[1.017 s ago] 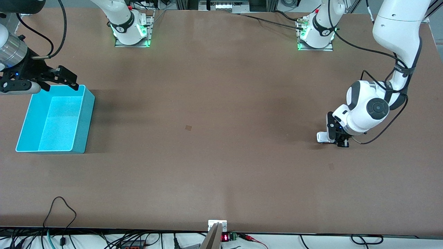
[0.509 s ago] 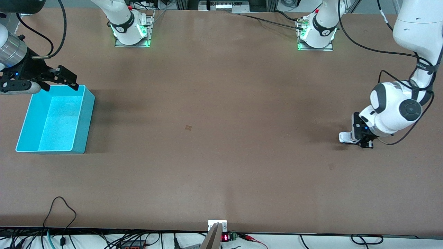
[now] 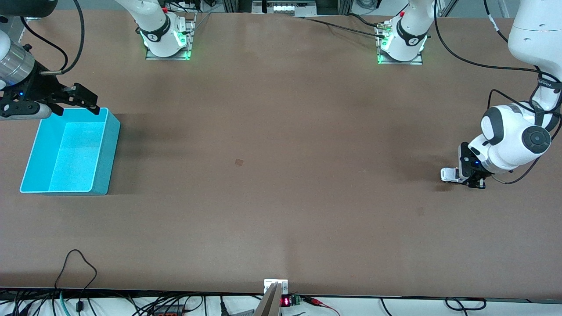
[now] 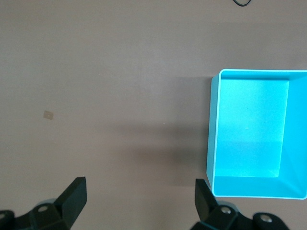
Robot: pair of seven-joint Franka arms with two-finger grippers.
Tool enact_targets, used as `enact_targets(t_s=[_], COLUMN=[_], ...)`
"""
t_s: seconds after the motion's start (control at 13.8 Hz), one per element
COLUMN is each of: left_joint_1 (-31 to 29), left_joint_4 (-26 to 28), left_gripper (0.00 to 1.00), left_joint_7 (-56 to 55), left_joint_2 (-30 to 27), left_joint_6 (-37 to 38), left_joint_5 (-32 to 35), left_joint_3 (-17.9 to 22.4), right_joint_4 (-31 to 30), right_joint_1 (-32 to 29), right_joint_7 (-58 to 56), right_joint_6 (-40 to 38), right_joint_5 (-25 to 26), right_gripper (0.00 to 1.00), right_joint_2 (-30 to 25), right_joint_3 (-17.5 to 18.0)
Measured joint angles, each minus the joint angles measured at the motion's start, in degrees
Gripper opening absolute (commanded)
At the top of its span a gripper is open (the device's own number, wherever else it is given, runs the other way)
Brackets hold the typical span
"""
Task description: Wind and store white jeep toy
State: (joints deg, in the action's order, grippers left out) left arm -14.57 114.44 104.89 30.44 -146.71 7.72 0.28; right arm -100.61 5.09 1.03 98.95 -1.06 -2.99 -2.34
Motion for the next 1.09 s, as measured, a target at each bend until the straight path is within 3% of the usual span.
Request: enact_targets(t_s=[0.07,0.15,0.65,1.09], left_joint_1=[-0.1,-0.1,-0.1,0.9], left_joint_4=[-0.1,-0.1,-1.5,-11.8], left_gripper=[0.49,0.99,1.00,1.00], left_joint_7=[0.1,0.3,2.1,-2.4], left_joint_2=[0.0,0.1,1.2,-2.8], left_joint_6=[0.0,0.0,3.2,27.4], left_joint_5=[0.0,0.0,0.0,0.0], left_joint_3=[0.0,0.0,-0.2,-2.2], right_joint_4=[0.0,0.0,0.0,0.0], right_joint_1=[0.0,0.0,0.0,0.0], right_joint_7=[0.0,0.0,0.0,0.0], right_joint_6=[0.0,0.0,0.0,0.0], right_joint_5=[0.0,0.0,0.0,0.0], right_gripper=[1.00,1.00,1.00,1.00], right_joint_2=[0.0,0.0,0.0,0.0], right_joint_3=[0.0,0.0,0.0,0.0])
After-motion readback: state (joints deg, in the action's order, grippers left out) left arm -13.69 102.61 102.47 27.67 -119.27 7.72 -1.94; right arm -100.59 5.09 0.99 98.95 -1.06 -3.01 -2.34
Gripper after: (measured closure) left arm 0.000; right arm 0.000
